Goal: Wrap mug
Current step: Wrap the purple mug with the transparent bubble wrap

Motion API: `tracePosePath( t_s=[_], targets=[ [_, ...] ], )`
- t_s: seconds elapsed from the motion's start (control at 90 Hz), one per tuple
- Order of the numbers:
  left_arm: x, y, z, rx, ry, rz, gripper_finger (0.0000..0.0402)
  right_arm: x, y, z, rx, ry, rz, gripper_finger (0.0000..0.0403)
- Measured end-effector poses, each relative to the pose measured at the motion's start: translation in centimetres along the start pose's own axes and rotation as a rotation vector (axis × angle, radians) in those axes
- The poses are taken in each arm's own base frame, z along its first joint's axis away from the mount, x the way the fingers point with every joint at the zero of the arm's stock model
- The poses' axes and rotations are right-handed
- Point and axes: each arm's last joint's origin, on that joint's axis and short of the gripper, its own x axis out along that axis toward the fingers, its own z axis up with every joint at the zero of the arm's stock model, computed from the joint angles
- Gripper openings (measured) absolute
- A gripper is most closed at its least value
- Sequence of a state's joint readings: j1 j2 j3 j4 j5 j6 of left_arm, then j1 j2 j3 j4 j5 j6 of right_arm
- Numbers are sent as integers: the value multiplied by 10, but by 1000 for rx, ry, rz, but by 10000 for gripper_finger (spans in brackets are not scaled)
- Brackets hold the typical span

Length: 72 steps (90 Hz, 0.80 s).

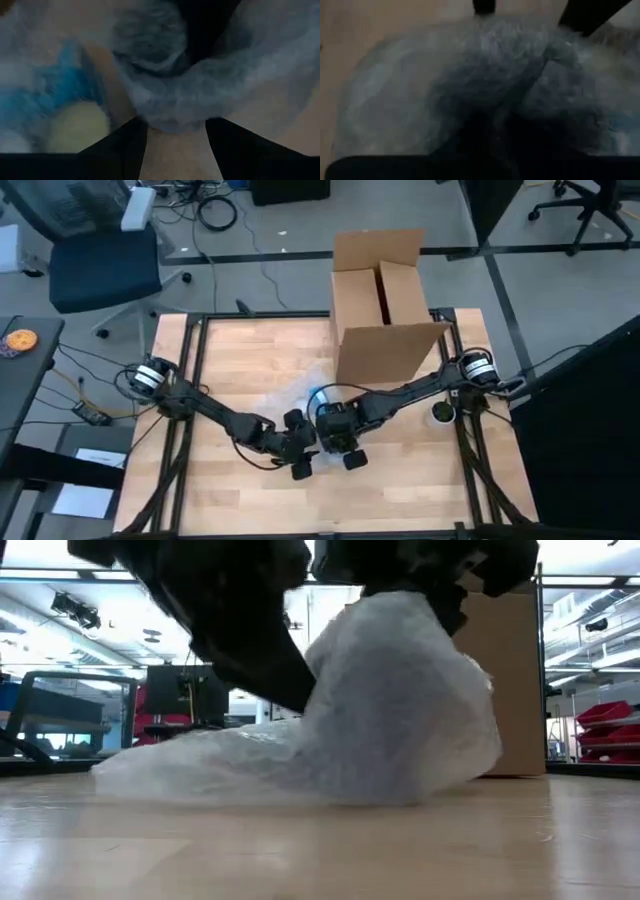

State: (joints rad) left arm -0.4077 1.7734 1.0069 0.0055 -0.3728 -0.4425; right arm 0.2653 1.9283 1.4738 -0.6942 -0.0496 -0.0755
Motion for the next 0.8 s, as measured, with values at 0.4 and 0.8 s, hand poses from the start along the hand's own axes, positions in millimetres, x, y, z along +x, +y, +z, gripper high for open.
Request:
tracePosePath(
  t_s=[0.4,0.8],
  targets=[
    [8,-4,-2,4,-25,-50,186,13,5,-5,39,88,50,73],
    [11,-6,3,-12,-73,-58,186,-27,12,12,56,126,36,73]
  ],
)
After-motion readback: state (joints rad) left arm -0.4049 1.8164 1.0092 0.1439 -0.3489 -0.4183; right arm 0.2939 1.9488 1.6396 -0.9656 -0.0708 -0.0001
